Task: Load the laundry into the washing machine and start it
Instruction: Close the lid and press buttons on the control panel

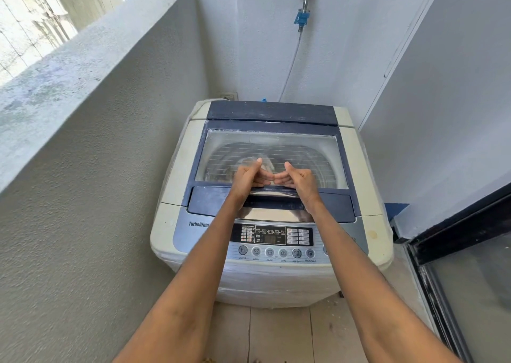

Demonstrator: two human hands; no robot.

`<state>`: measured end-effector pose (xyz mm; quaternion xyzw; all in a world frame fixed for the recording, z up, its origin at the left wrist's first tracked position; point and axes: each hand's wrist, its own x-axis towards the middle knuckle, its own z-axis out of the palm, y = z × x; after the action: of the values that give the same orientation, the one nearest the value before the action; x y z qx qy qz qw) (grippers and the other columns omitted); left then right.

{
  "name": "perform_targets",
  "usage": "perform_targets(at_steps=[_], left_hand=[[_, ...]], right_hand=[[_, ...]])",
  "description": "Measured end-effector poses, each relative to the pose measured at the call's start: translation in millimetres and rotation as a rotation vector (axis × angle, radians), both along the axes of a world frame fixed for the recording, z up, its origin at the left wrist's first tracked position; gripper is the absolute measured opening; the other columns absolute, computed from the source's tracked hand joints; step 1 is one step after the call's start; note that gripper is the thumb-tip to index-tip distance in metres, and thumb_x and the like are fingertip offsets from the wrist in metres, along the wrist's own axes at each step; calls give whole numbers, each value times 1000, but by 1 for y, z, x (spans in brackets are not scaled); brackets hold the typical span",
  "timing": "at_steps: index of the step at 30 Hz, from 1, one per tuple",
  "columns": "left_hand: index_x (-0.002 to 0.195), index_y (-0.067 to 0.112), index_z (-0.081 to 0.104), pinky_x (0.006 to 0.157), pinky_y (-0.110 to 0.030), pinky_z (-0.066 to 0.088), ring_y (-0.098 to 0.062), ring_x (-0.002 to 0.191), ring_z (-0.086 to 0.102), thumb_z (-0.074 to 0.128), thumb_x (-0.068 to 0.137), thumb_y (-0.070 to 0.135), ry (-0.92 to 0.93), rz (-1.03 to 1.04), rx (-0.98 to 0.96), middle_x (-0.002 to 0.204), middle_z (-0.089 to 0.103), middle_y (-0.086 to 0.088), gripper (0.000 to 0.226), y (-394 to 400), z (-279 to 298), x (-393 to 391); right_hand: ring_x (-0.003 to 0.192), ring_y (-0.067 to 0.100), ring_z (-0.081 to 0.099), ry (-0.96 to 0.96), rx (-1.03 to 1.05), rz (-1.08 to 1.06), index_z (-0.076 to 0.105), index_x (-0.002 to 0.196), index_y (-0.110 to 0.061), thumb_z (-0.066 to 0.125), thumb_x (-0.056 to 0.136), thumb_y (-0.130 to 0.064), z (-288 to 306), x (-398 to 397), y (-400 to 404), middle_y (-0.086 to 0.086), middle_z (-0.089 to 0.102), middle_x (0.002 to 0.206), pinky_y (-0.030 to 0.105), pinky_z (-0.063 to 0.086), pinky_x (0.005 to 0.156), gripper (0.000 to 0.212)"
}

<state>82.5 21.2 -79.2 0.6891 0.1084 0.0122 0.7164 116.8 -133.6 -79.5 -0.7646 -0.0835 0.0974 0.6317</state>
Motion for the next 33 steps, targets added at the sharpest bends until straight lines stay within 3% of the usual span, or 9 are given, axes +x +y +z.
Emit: perform_targets(at_steps=[17,33], left_hand=[[78,3,74,79,-33,56,-24,79,69,39,100,34,-10,-17,7,79,74,-13,52,-1,3,-2],[75,6,75,84,-41,54,-37,88,68,41,100,35,-20,-6,-5,82,73,-18,51,-1,2,-2]], right_hand=[[82,19,72,2,-7,0,76,83,-10,46,97,-37,-1,1,0,12,74,79,36,56,86,43],[81,20,72,1,6,-8,76,81,-11,47,98,-36,0,0,1,12,74,78,33,56,84,41]])
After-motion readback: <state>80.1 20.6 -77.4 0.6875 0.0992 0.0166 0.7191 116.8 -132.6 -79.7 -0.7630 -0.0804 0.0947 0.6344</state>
